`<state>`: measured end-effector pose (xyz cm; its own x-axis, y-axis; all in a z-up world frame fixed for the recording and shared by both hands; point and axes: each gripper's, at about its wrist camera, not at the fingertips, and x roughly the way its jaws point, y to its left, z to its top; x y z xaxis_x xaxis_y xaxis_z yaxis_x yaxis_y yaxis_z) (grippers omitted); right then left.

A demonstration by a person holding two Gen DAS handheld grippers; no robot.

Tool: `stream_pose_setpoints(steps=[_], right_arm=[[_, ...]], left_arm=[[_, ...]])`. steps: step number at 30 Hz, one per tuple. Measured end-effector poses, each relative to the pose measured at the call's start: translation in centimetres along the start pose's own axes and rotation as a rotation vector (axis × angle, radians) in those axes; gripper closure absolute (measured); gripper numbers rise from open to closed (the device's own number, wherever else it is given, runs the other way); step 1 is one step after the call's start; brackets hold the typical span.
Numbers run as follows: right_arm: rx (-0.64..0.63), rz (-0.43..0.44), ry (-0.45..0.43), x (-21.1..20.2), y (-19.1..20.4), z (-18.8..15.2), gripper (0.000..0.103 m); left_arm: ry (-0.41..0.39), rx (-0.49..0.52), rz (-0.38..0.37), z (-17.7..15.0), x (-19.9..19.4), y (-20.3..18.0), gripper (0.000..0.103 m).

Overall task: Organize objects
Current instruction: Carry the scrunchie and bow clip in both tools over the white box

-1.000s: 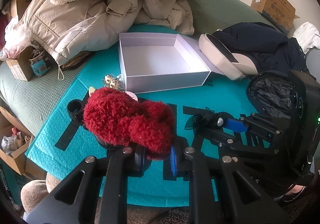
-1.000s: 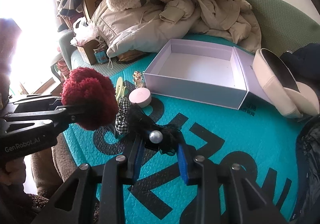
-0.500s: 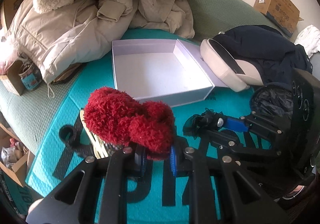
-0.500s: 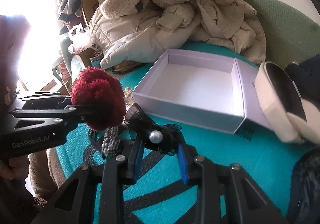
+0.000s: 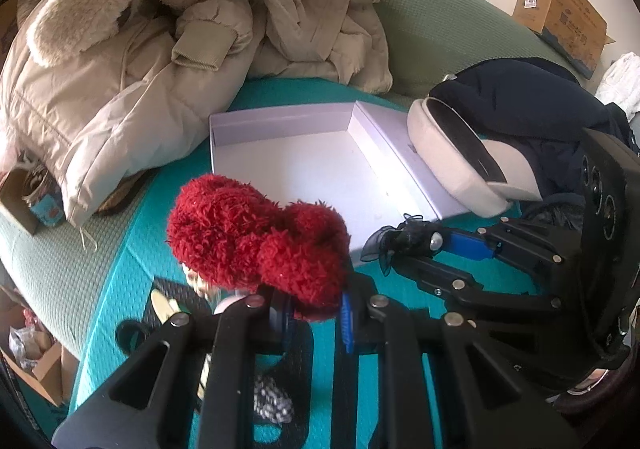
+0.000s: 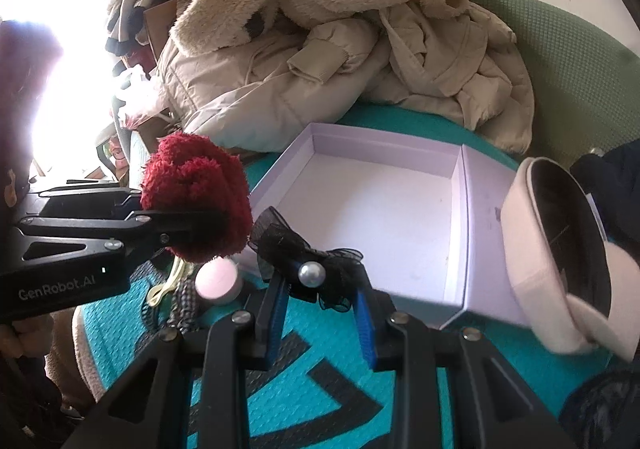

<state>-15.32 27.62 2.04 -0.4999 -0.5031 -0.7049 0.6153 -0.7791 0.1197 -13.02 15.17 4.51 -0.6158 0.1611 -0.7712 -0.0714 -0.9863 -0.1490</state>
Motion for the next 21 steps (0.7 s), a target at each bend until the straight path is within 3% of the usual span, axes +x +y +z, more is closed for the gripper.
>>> stream_pose_setpoints(steps=[21], right_arm=[[0.017, -0.107, -0.001, 6.2, -5.0, 5.0, 0.073]], left_arm=[[0.015, 0.061, -0.009, 7.7, 8.5, 2.0, 0.086]])
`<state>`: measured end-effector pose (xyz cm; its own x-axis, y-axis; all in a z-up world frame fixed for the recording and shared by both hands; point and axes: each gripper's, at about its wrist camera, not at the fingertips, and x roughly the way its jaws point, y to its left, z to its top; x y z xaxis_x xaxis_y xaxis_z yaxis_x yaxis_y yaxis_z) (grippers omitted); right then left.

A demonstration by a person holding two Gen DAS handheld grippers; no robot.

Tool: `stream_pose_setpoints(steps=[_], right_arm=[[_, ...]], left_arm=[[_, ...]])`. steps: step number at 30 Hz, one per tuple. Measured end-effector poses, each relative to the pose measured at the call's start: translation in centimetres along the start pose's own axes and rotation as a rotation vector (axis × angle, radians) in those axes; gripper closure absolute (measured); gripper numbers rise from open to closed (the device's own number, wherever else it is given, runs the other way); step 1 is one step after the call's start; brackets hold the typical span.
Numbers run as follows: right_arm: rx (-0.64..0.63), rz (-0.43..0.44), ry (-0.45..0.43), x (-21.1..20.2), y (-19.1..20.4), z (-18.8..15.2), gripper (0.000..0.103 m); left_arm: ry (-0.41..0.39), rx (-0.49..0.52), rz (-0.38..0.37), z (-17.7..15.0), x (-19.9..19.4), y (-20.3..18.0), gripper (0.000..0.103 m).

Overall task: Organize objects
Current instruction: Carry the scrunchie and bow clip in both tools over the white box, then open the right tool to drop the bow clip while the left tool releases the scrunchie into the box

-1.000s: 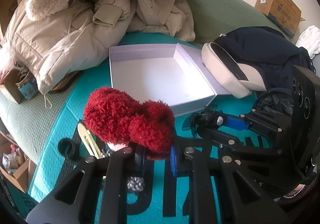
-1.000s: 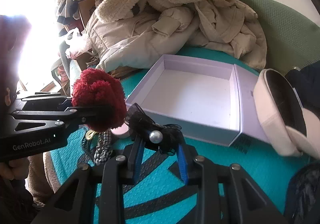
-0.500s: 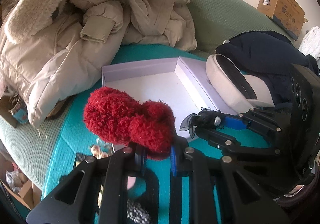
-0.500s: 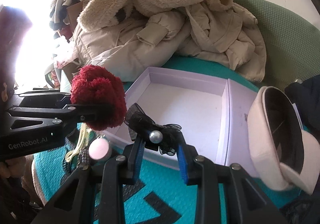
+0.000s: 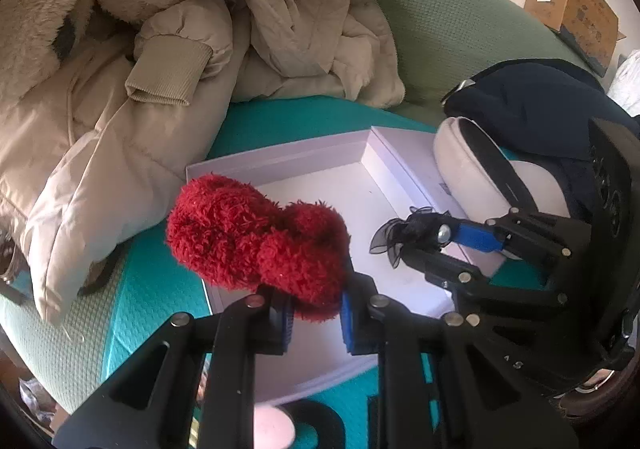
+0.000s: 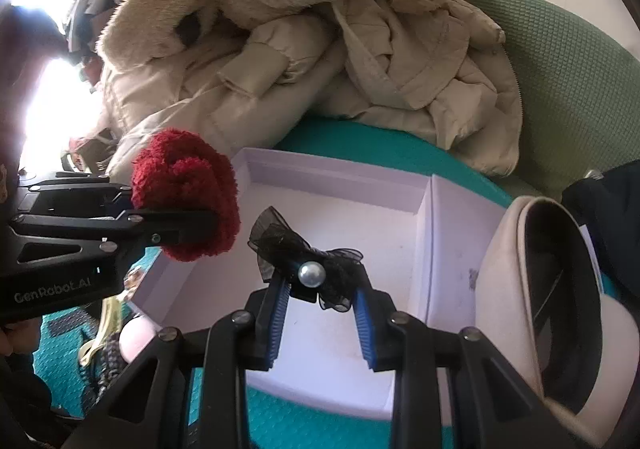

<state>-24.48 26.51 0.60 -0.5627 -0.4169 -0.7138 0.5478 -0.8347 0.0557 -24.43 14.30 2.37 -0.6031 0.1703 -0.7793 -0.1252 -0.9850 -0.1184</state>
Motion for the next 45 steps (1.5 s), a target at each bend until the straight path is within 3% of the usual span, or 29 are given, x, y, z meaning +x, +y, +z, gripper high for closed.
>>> stream_pose_setpoints(steps=[9, 15, 25, 34, 38, 40, 45], right_arm=[[0.008, -0.044, -0.003, 3.3, -1.6, 2.1, 0.073], [0.003, -0.076, 0.011, 5.2, -2.4, 3.2, 0.073], [0.004, -0.124, 0.080, 8.8, -3.3, 3.9, 0.073], [0.038, -0.161, 0.139, 10.2, -3.8, 3.7, 0.070], [0.035, -0.178, 0.151, 9.7, -3.7, 3.8, 0.061], [0.037, -0.188, 0.150, 9.3, -3.7, 3.9, 0.054], [0.044, -0.193, 0.143, 7.9, -3.7, 4.1, 0.054]], left_arm=[[0.020, 0.019, -0.015, 3.1, 3.4, 1.3, 0.086], [0.032, 0.064, 0.033, 4.7, 6.1, 1.4, 0.086], [0.100, 0.057, 0.049, 5.8, 10.5, 2.0, 0.086], [0.131, 0.062, 0.069, 5.8, 11.9, 1.9, 0.085], [0.132, 0.053, 0.082, 5.6, 11.7, 2.0, 0.079], [0.137, 0.049, 0.100, 5.6, 11.5, 2.0, 0.070], [0.137, 0.023, 0.117, 5.6, 10.5, 2.3, 0.064]])
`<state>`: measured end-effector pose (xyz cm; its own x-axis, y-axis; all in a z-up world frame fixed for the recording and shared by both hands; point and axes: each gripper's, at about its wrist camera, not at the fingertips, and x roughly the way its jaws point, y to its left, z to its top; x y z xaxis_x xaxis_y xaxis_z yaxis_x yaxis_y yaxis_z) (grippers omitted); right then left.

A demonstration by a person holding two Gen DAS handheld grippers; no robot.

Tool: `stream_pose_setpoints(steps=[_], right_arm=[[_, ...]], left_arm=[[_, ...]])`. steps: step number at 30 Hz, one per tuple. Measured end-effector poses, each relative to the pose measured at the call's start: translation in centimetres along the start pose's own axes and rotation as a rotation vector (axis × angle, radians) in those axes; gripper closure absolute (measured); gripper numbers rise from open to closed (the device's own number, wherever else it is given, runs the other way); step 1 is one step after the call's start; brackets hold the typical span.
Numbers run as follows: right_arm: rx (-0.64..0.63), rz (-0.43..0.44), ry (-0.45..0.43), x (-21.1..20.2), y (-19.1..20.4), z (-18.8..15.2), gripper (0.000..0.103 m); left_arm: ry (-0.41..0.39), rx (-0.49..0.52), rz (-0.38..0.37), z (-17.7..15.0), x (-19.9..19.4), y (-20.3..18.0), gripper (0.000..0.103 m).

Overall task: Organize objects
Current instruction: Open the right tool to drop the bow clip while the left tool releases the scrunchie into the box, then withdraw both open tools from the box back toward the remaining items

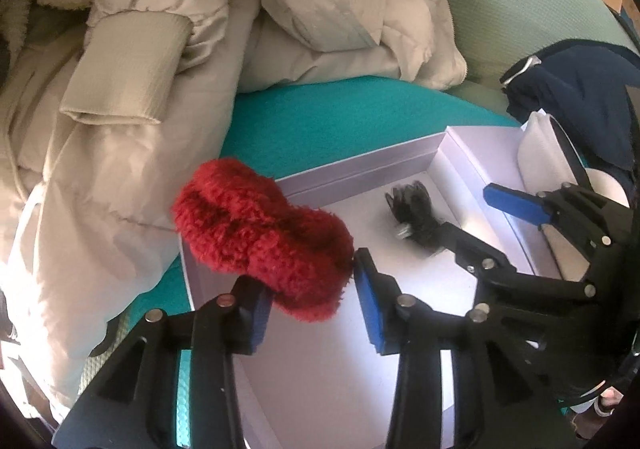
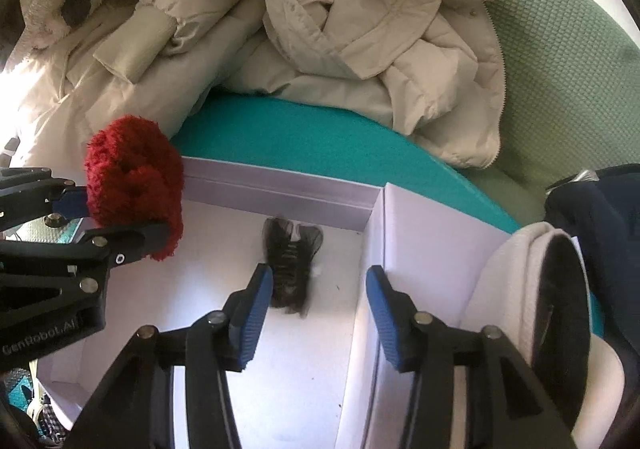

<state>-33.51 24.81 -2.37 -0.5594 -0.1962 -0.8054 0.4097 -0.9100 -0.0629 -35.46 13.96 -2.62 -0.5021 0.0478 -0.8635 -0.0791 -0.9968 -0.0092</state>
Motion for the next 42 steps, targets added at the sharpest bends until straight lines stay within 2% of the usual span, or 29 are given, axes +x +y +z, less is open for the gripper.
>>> stream_pose_setpoints(steps=[8, 18, 22, 28, 42], right_arm=[[0.000, -0.004, -0.029, -2.8, 0.1, 0.0, 0.054], [0.002, -0.006, -0.078, -7.1, 0.8, 0.5, 0.054], [-0.008, -0.012, -0.104, -9.1, 1.2, 0.5, 0.054], [-0.009, -0.016, -0.127, -11.5, 1.9, -0.2, 0.053], [-0.029, -0.024, -0.190, -17.8, 4.1, -2.8, 0.053]], left_arm=[[-0.031, -0.043, 0.016, -0.5, -3.2, 1.1, 0.063], [-0.089, -0.047, 0.038, -1.4, -8.5, 1.7, 0.062], [-0.113, -0.050, 0.047, -2.0, -10.7, 1.7, 0.059], [-0.146, -0.050, 0.053, -3.2, -13.8, 1.8, 0.054], [-0.198, -0.071, 0.056, -7.6, -19.6, 1.6, 0.054]])
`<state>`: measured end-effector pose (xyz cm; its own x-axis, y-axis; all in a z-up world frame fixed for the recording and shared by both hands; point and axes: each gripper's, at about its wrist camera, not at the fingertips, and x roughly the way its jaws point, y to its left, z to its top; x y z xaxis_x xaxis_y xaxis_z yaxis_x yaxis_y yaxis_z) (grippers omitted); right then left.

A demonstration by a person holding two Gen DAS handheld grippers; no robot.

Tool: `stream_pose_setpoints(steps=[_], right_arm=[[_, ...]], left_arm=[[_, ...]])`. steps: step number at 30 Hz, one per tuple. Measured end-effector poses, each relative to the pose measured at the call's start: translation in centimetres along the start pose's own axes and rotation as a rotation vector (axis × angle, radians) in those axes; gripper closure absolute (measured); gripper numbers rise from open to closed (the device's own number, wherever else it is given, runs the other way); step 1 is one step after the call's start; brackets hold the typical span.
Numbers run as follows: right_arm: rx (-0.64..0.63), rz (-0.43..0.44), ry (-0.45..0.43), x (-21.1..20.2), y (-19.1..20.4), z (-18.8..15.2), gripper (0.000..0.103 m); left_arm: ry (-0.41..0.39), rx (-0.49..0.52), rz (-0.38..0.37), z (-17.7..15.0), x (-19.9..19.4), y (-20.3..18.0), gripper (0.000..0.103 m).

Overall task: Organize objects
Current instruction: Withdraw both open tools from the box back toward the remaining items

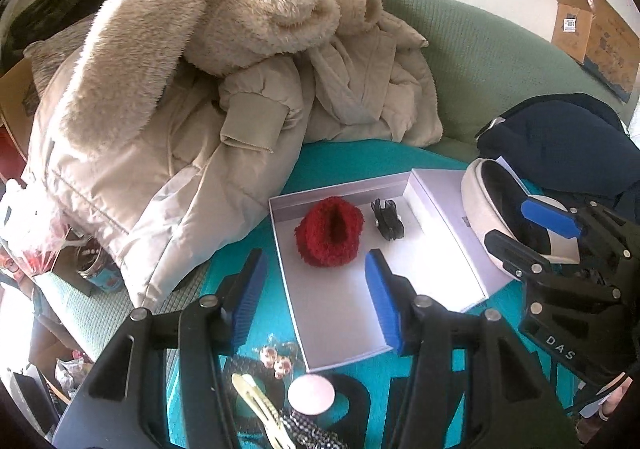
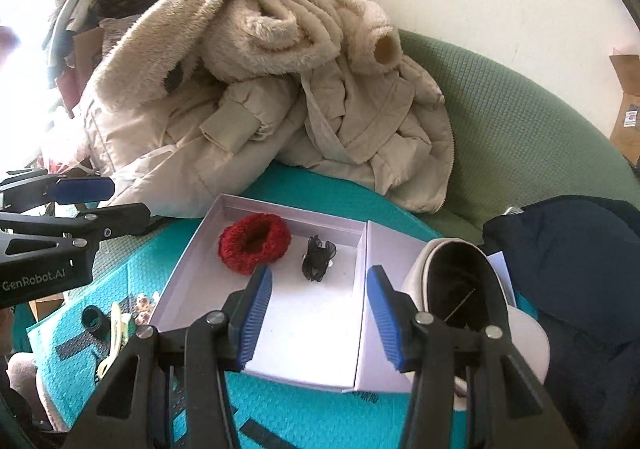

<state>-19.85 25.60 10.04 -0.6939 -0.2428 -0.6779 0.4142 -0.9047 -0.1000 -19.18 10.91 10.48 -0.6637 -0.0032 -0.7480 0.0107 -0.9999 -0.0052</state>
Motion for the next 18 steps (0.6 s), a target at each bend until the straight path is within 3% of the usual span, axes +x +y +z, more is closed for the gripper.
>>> stream_pose_setpoints(steps=[18], right_arm=[[-0.025, 0.048, 0.007, -4.6, 3.8, -4.8, 0.053]], left_arm=[[-0.001, -0.024, 0.024, -7.1, -5.9, 0.8, 0.053]])
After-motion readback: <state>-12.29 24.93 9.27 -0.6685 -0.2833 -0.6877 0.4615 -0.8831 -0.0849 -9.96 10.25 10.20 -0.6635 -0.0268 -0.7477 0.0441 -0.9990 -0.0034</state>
